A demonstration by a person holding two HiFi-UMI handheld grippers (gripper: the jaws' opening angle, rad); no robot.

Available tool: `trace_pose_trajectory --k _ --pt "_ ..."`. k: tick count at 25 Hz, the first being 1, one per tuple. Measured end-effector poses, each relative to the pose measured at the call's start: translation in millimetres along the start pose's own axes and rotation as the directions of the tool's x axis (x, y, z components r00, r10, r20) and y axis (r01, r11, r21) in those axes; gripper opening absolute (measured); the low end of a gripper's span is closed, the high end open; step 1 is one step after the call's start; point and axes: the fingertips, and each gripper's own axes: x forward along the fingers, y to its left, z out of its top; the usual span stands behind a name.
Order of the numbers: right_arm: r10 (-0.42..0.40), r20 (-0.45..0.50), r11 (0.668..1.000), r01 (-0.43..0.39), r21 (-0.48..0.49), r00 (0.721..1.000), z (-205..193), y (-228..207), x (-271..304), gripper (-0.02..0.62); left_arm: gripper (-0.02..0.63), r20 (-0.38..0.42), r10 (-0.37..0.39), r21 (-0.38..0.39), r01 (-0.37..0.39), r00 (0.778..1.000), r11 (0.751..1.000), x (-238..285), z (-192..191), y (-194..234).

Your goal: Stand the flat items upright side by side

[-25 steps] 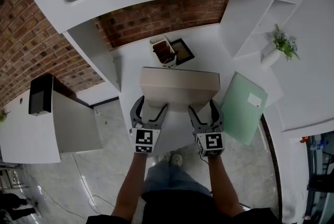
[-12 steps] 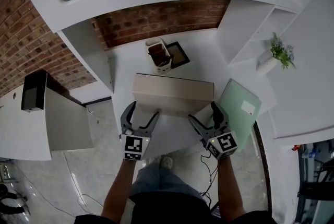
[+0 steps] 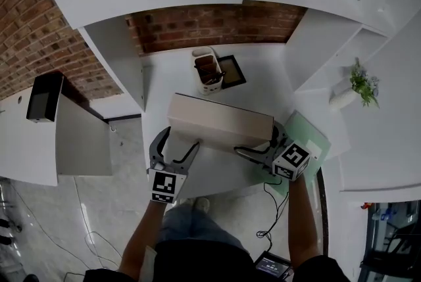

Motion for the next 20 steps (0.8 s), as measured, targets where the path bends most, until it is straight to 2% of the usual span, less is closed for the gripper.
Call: trace_pose_trajectory --k 4,8,10,13,17,20 --pt "0.119 -0.013 0.993 -0.119 -0.014 0.993 4 4 17 0.465 0.347 -0.012 0.015 -0.014 -0.015 1.0 1.0 -3 -2 0" --pt "0.195 -0.026 0.98 -0.196 -0.029 0.98 5 9 27 0.463 0.347 -0.019 0.028 0.001 -0.028 0.999 1.0 -8 -2 3" --pt "0.22 -0.016 0.975 -0.221 -0.028 0.975 6 13 27 0.434 0.347 -0.021 0.033 -0.001 -0.033 0.999 0.999 -10 -2 4" --pt "0.221 -0.005 0.974 -0.221 -0.059 0.975 5 18 27 0.34 0.347 -0.027 0.037 -0.001 -0.037 0.999 0.999 -12 -4 5" --pt "0.19 0.01 0.976 -0.188 -0.109 0.982 6 21 27 0.301 0.347 -0.032 0.036 -0.003 -0.036 0.999 0.999 -14 -7 3" --pt "0.139 0.032 0.984 -0.134 -0.117 0.99 11 23 26 0.276 0.347 -0.032 0.033 -0.002 -0.033 0.999 0.999 -16 -6 2"
